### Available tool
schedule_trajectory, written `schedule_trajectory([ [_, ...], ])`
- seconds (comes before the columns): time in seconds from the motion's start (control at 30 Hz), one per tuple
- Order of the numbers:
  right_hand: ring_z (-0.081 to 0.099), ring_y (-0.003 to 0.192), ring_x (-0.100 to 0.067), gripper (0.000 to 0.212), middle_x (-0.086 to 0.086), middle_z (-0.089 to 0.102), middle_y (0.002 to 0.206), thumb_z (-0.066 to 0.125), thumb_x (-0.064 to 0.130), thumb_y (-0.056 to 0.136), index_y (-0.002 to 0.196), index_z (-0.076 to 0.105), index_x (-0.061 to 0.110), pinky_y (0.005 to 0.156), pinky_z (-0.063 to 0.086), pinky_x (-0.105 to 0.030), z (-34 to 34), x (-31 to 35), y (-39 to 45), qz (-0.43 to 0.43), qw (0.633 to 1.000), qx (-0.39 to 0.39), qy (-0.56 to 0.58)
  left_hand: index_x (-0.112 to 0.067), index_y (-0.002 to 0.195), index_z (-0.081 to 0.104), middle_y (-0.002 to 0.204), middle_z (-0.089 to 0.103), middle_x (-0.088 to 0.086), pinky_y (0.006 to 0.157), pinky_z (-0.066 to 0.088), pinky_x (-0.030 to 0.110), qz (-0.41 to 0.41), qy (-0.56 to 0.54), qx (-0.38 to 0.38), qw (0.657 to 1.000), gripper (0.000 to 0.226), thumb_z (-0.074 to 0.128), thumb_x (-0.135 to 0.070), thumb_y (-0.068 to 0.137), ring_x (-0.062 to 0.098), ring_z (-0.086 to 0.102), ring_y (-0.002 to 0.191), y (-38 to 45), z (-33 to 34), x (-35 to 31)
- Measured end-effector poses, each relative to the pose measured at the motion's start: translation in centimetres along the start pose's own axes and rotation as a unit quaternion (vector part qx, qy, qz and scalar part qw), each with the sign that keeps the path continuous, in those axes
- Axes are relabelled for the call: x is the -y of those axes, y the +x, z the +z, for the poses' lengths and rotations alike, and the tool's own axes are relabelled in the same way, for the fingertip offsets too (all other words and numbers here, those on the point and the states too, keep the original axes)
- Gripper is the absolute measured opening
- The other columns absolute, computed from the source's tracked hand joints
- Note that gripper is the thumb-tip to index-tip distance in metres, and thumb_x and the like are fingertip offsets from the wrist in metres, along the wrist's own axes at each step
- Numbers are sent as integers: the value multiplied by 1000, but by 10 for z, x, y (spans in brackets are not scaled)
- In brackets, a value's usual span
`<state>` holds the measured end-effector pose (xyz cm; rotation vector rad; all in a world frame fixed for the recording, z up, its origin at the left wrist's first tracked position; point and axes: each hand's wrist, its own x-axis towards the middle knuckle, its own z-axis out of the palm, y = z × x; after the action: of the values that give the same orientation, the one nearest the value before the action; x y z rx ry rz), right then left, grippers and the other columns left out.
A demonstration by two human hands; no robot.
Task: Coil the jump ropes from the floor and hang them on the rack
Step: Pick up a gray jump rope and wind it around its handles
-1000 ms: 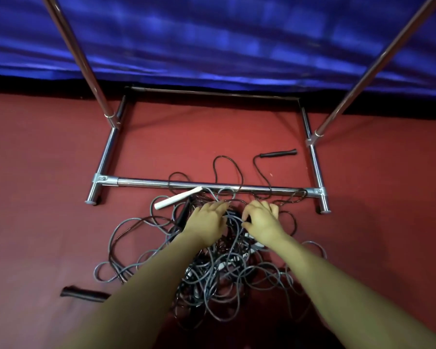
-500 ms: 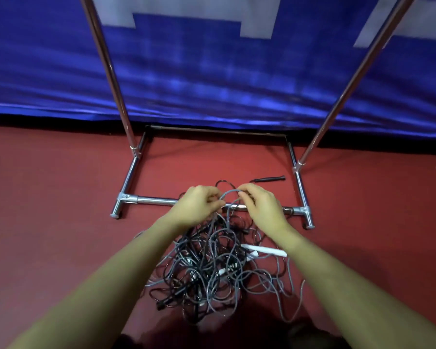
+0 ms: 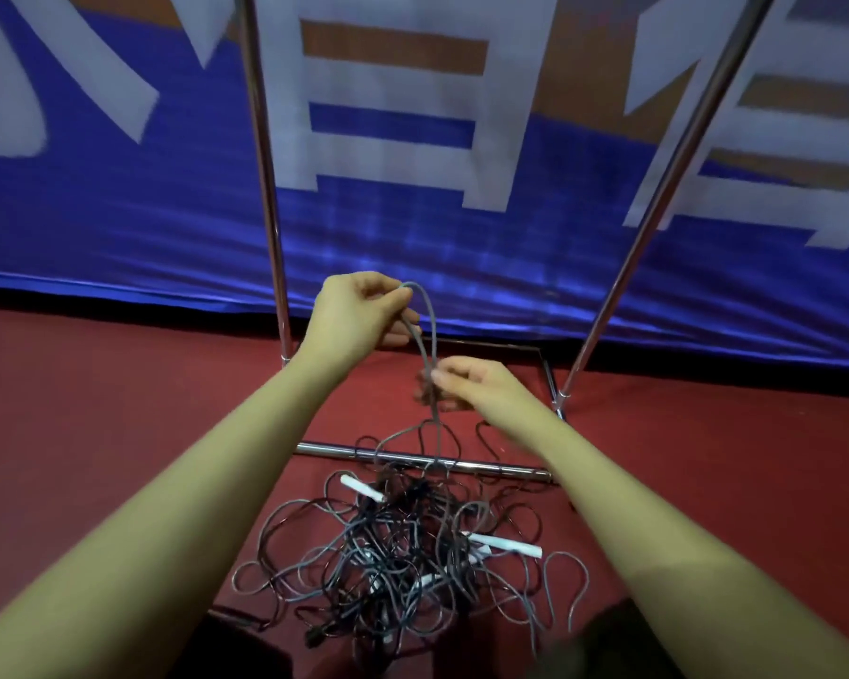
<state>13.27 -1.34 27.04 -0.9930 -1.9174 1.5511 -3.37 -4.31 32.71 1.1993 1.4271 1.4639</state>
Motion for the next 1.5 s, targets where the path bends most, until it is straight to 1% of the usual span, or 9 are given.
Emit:
schedule_trajectory([
  [0.2,67,65,-7,11,-1,72,69,54,0,92,88,62,6,64,53,-17,13,9,-10,-13,998,39,53,-6,82,60,72,65,12,50,53,20,-27,-80,-59,995,15,54,-9,95,13,68,55,-6,-8,13],
  [0.4,70,76,-13,13,-3,74,79,51,4,94,93,63,8,74,55,-21,2,26,-4,7,993,55,101,-3,85,59,75,64,15,51,54,20,-49,-155,-129,978,12,54,-7,95,14,68,55,4,-18,27],
  [0.63,67,63,-15,12,-2,68,66,52,1,92,88,63,5,67,57,-27,2,32,3,-19,989,-1,147,-4,95,59,80,68,14,56,56,24,-85,-208,-75,972,24,45,-23,101,17,71,65,6,-21,38],
  [0.77,65,56,-14,14,-2,65,60,47,-1,94,86,58,2,65,58,-29,4,41,9,-66,958,-93,262,-10,106,59,98,70,6,83,50,30,-165,-188,78,965,44,27,-41,102,14,67,89,4,-14,33],
  [0.87,70,63,-16,16,-4,68,62,45,-1,95,82,53,3,67,60,-30,0,45,14,-83,912,-160,369,-8,114,63,110,66,-5,94,36,20,-125,-18,244,962,30,41,-24,99,1,59,103,-11,-4,36],
  [0.97,72,69,-21,16,-7,68,67,46,-1,96,81,51,4,66,60,-30,-4,45,17,-94,878,-198,426,-13,106,64,106,69,0,96,44,17,-71,38,293,953,17,56,-8,92,2,62,99,-20,2,43],
  [1.27,70,83,-21,13,-10,72,84,48,7,97,88,58,7,77,58,-32,-12,35,15,-66,886,-210,408,-8,87,66,73,72,4,74,57,26,-68,-81,164,981,9,59,-3,89,13,70,71,-20,6,32],
  [1.37,66,92,-20,20,-9,69,98,44,15,99,103,62,7,92,48,-33,-5,25,13,4,953,-130,272,-9,87,66,74,73,5,69,58,25,-76,-174,83,978,9,58,-6,89,14,71,70,-14,1,24],
  [1.5,65,92,-14,23,-1,71,96,43,17,99,105,64,14,84,47,-24,7,22,7,54,986,33,155,-9,86,64,74,72,4,66,57,26,-67,-212,-6,975,6,60,-10,91,15,72,70,-9,-8,19],
])
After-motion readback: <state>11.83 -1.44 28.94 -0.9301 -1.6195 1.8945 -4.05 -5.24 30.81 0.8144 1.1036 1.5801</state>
